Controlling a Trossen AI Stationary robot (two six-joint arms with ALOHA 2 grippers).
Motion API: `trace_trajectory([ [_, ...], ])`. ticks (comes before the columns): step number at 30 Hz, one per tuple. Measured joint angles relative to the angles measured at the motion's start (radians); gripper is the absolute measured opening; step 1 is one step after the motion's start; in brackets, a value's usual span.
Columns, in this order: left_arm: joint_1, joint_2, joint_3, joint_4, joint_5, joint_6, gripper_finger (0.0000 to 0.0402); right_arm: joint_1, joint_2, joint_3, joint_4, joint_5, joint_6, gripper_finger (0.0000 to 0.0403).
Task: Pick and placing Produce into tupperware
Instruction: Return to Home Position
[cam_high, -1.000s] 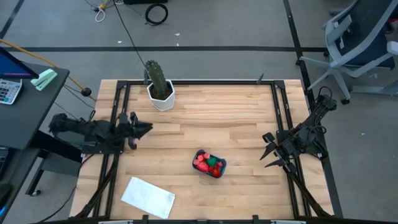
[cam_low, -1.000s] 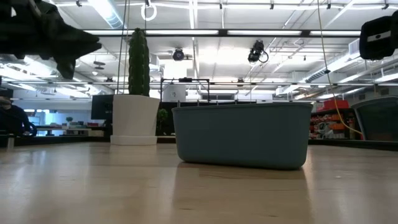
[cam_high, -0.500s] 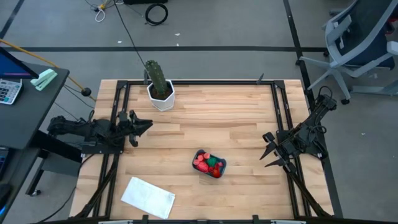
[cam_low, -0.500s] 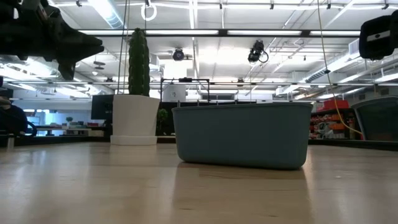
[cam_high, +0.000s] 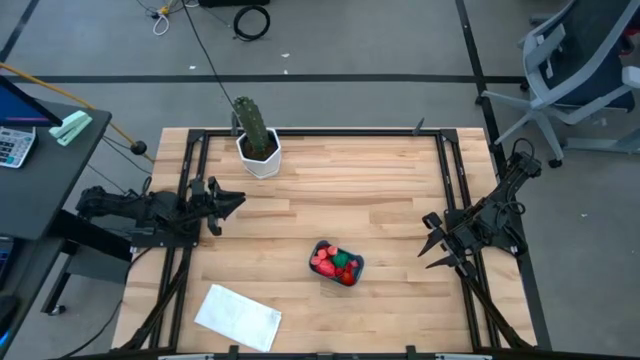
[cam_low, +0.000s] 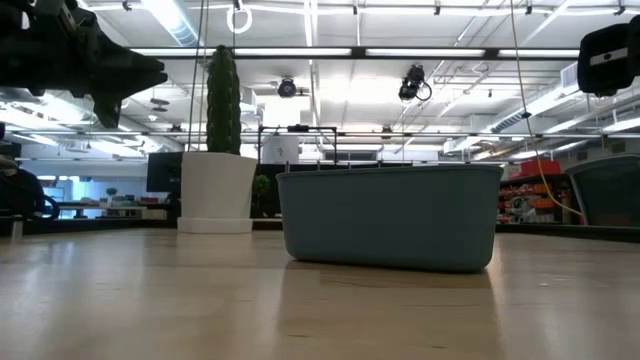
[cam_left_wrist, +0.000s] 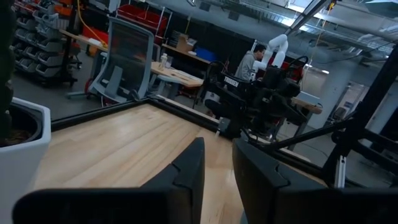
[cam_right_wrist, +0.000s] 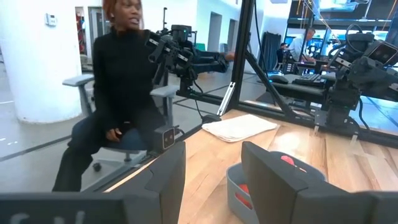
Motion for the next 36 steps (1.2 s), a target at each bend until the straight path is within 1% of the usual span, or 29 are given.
trace_trajectory([
  [8, 0.000, 0.000, 0.000, 0.000, 0.000, 0.000, 0.0080, 0.000, 0.000, 0.001, 0.000, 0.000, 0.000, 0.0165],
  [19, 0.000, 0.000, 0.001, 0.000, 0.000, 0.000, 0.0091, 0.000, 0.000, 0.002, 0.000, 0.000, 0.000, 0.0165],
  [28, 0.000, 0.000, 0.001, 0.000, 0.000, 0.000, 0.0080, 0.000, 0.000, 0.002, 0.000, 0.000, -0.001, 0.0165],
  [36, 0.000, 0.000, 0.001, 0.000, 0.000, 0.000, 0.0089, 0.000, 0.000, 0.002, 0.000, 0.000, 0.000, 0.0165],
])
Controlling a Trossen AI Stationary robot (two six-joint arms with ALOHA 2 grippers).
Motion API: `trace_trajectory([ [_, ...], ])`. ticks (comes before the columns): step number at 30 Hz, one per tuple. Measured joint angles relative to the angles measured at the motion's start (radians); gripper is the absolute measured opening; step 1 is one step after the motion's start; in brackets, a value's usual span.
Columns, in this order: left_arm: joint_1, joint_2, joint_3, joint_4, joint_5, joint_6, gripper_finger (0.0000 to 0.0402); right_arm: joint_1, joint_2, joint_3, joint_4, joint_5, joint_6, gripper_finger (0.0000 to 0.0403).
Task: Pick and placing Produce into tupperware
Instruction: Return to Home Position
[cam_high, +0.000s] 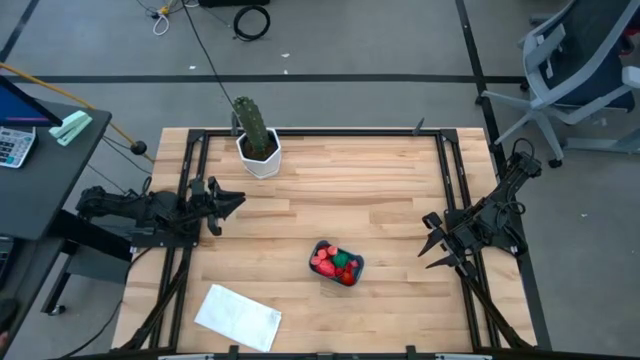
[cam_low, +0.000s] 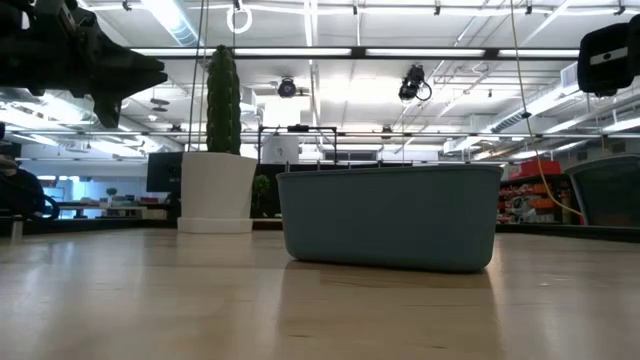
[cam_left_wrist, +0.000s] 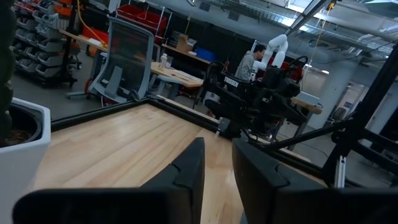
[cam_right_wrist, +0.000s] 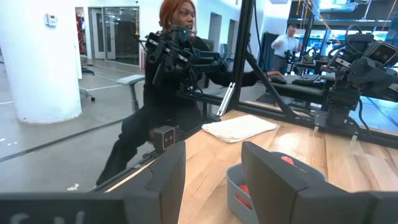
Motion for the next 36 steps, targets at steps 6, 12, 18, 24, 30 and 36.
trace_trajectory([
  [6, 0.000, 0.000, 0.000, 0.000, 0.000, 0.000, 0.0088, 0.000, 0.000, 0.000, 0.000, 0.000, 0.000, 0.0165],
  [12, 0.000, 0.000, 0.000, 0.000, 0.000, 0.000, 0.0080, 0.000, 0.000, 0.000, 0.000, 0.000, 0.000, 0.0165],
  [18, 0.000, 0.000, 0.000, 0.000, 0.000, 0.000, 0.0086, 0.000, 0.000, 0.000, 0.000, 0.000, 0.001, 0.0165],
  [24, 0.000, 0.000, 0.000, 0.000, 0.000, 0.000, 0.0091, 0.000, 0.000, 0.000, 0.000, 0.000, 0.001, 0.0165],
  [30, 0.000, 0.000, 0.000, 0.000, 0.000, 0.001, 0.0083, 0.000, 0.000, 0.000, 0.000, 0.000, 0.001, 0.0165],
  [36, 0.000, 0.000, 0.000, 0.000, 0.000, 0.000, 0.0081, 0.000, 0.000, 0.000, 0.000, 0.000, 0.001, 0.0165],
])
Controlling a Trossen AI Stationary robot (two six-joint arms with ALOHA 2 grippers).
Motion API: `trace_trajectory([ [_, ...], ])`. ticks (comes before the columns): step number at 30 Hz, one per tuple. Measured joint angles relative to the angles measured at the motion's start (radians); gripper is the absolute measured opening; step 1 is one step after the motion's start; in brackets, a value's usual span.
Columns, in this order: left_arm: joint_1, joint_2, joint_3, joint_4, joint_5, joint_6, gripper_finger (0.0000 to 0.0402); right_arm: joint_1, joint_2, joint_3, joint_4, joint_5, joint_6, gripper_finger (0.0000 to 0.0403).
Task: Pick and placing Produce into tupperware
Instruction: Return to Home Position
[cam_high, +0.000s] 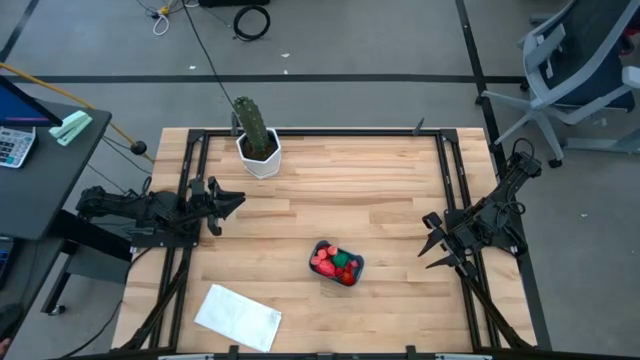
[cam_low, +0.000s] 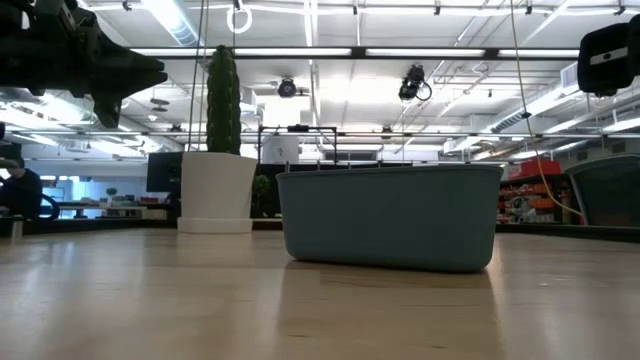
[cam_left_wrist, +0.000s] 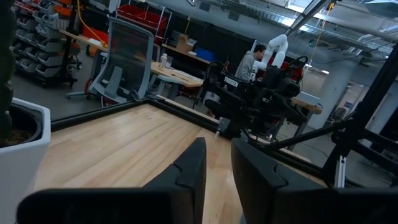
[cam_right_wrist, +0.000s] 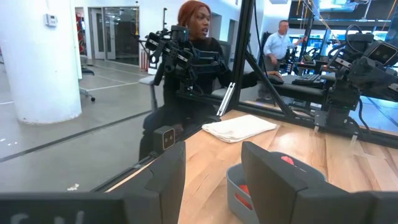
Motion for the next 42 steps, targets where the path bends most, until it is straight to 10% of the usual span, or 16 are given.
trace_trajectory([
  [42, 0.000, 0.000, 0.000, 0.000, 0.000, 0.000, 0.0082, 0.000, 0.000, 0.000, 0.000, 0.000, 0.000, 0.0165],
])
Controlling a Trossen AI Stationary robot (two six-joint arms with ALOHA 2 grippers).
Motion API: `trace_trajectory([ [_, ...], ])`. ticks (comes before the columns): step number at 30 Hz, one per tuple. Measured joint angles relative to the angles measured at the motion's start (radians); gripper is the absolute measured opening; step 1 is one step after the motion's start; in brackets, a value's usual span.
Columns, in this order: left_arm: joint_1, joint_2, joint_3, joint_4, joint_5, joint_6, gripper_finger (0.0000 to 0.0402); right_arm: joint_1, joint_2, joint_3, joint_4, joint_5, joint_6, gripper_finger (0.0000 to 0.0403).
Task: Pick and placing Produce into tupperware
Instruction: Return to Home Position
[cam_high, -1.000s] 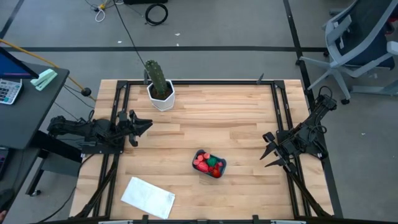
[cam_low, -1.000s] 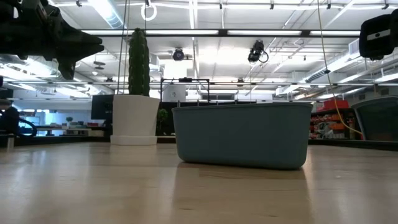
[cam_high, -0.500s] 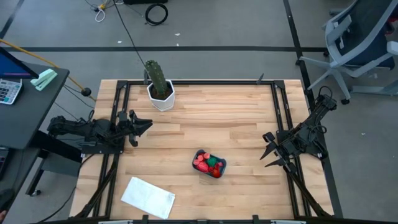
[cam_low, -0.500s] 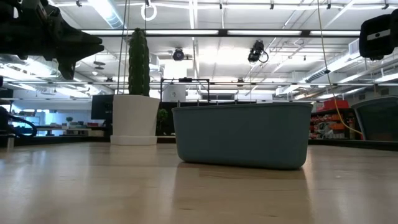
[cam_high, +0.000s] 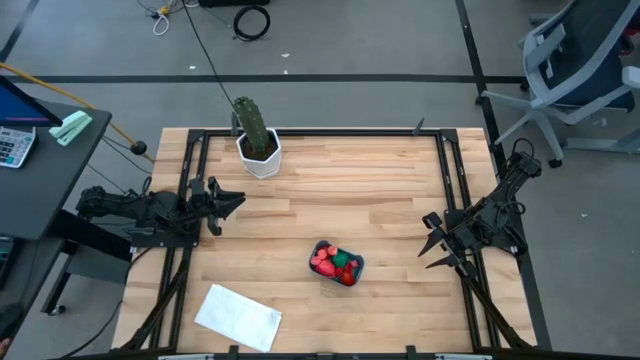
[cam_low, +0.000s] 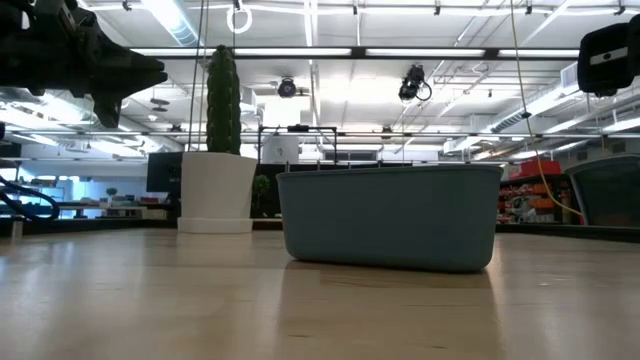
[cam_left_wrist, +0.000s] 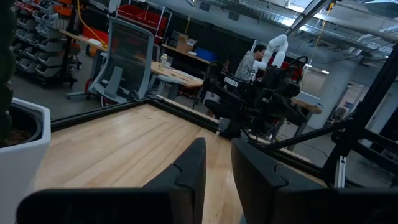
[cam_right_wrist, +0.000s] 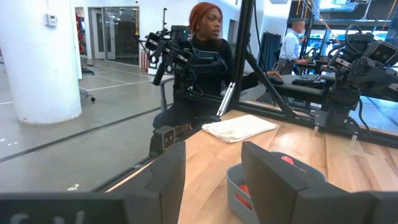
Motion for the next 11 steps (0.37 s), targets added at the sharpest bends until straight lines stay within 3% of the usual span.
trace_trajectory([
  [11, 0.000, 0.000, 0.000, 0.000, 0.000, 0.000, 0.0089, 0.000, 0.000, 0.000, 0.000, 0.000, 0.000, 0.0165],
])
